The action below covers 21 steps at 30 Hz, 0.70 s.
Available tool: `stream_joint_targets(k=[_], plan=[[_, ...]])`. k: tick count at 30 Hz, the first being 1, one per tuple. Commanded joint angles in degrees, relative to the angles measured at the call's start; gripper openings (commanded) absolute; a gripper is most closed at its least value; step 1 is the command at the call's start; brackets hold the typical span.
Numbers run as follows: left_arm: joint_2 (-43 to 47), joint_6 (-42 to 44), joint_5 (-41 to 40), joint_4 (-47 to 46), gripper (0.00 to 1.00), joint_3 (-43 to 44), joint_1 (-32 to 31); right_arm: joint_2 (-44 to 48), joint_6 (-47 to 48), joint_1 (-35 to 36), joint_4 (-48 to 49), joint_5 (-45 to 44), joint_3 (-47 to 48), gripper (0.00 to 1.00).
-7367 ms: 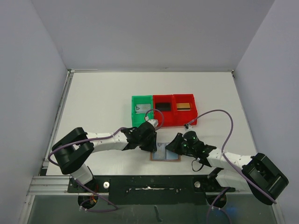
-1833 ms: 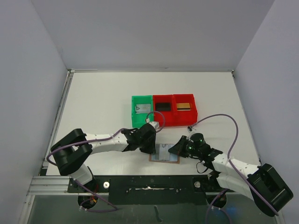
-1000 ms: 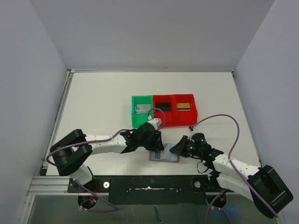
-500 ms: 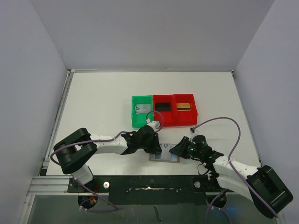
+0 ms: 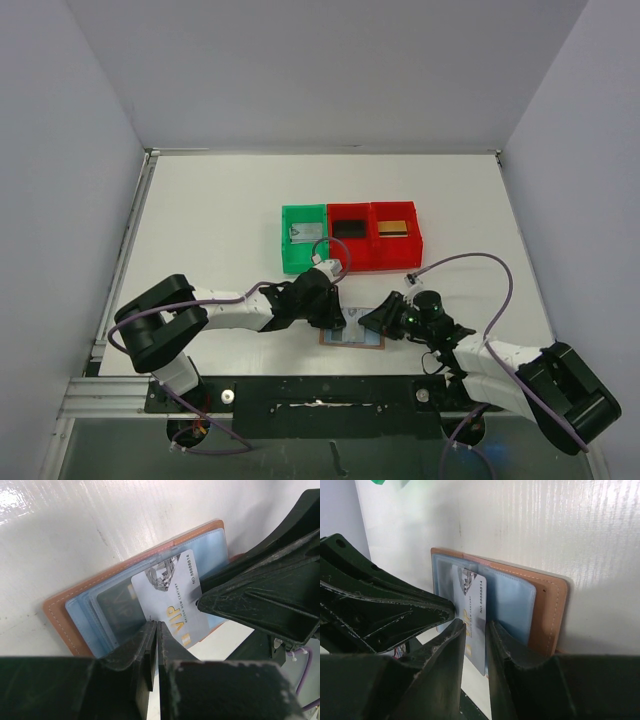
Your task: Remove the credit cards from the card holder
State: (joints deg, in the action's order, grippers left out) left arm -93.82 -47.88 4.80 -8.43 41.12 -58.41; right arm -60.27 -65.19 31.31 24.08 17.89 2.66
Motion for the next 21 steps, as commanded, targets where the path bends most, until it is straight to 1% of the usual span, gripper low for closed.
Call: stream_joint_targets(k=[1,4,11,15,21], plan=[[-1.5,0.8,-1.9,4.2,0.05,-1.6,-0.2,-0.7,-1.0,-0.4,8.2,2.9,-0.6,0.24],[-1.4,0.8,-1.7,4.2,0.05,-1.8,-0.2,-0.3,-1.4,-0.5,10.0,3.4,-0.7,0.23],[-1.2,0.7,-1.3,4.0,0.03,-1.9,-0.2,-1.0,-1.4,-0.5,10.0,3.9,-0.6,0.18],[-0.8,0.8,-1.4,4.1,0.03,-1.7,-0.3,-2.3,-0.1,-0.4,4.9,2.3,1.8,0.15],[-0.5,0.8,-1.9,5.0,0.02,-1.2,-0.2,-4.9,0.4,-0.3,8.2,4.8,2.8,0.12]])
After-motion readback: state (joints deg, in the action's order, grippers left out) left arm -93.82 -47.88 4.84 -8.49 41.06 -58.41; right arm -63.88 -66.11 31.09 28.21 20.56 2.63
